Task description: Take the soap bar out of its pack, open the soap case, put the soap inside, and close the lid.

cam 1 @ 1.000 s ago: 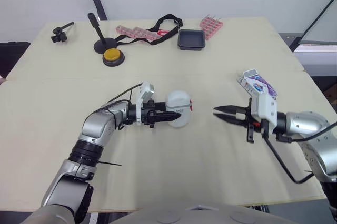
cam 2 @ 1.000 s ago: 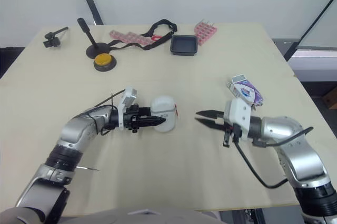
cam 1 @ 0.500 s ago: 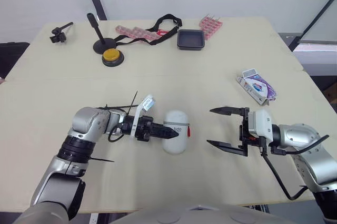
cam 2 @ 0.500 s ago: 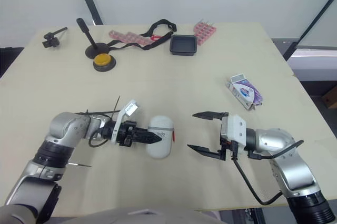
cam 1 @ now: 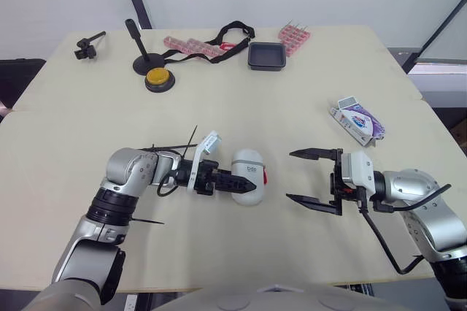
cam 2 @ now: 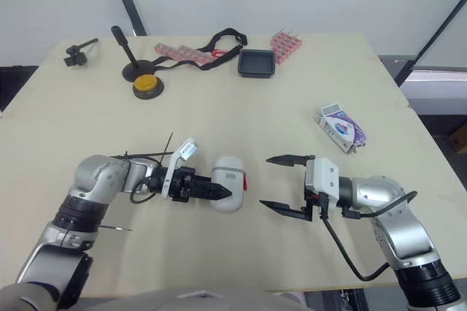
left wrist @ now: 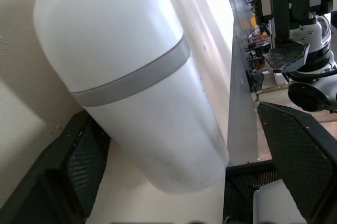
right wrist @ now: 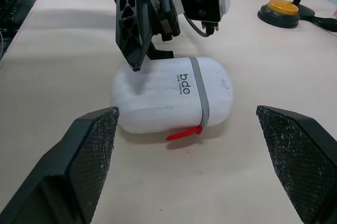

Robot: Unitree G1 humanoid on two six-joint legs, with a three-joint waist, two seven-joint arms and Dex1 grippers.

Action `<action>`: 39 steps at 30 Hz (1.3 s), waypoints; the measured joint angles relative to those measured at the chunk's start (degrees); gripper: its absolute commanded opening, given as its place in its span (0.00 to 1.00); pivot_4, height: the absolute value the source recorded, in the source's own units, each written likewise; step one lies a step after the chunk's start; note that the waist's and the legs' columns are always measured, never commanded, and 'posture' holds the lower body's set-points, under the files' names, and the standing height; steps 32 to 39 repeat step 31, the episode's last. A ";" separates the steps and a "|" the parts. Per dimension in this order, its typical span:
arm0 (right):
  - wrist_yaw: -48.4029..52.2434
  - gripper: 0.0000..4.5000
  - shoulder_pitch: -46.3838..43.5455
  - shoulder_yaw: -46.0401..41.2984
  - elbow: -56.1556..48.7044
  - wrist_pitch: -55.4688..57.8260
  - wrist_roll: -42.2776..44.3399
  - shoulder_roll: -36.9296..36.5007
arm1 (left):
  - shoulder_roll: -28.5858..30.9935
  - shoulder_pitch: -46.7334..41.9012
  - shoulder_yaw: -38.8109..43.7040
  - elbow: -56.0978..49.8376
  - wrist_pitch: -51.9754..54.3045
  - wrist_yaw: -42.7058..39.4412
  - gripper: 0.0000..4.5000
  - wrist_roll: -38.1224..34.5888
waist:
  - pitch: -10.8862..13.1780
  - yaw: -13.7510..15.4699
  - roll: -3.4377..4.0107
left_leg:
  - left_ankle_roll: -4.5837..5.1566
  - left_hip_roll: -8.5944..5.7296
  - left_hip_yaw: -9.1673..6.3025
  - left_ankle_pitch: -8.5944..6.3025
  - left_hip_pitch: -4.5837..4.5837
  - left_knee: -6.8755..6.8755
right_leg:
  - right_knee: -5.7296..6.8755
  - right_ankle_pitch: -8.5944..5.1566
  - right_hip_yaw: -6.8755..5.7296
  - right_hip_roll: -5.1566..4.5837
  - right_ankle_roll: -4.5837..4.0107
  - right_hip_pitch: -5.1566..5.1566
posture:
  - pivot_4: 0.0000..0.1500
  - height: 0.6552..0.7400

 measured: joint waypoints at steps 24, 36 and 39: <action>-9.40 1.00 6.18 -6.44 1.22 1.68 -0.23 2.87 | 6.57 12.15 4.34 5.50 -70.57 -5.86 0.99 26.06 | 0.05 -1.01 0.01 | -0.14 0.17 -0.03 0.04 -0.28 -0.43 | -0.67 0.25 -0.44 0.06 0.27 -0.02 | 1.00 0.87; -13.36 1.00 7.04 -7.78 4.19 -0.54 -1.47 5.55 | 5.52 19.33 5.84 1.03 -71.26 2.89 0.99 30.15 | 0.06 -1.21 0.01 | 0.01 0.22 -0.03 -0.03 -0.19 -0.43 | -0.62 0.14 -0.42 0.05 0.08 -0.01 | 1.00 0.87; -13.36 1.00 7.04 -7.78 4.19 -0.54 -1.47 5.55 | 5.52 19.33 5.84 1.03 -71.26 2.89 0.99 30.15 | 0.06 -1.21 0.01 | 0.01 0.22 -0.03 -0.03 -0.19 -0.43 | -0.62 0.14 -0.42 0.05 0.08 -0.01 | 1.00 0.87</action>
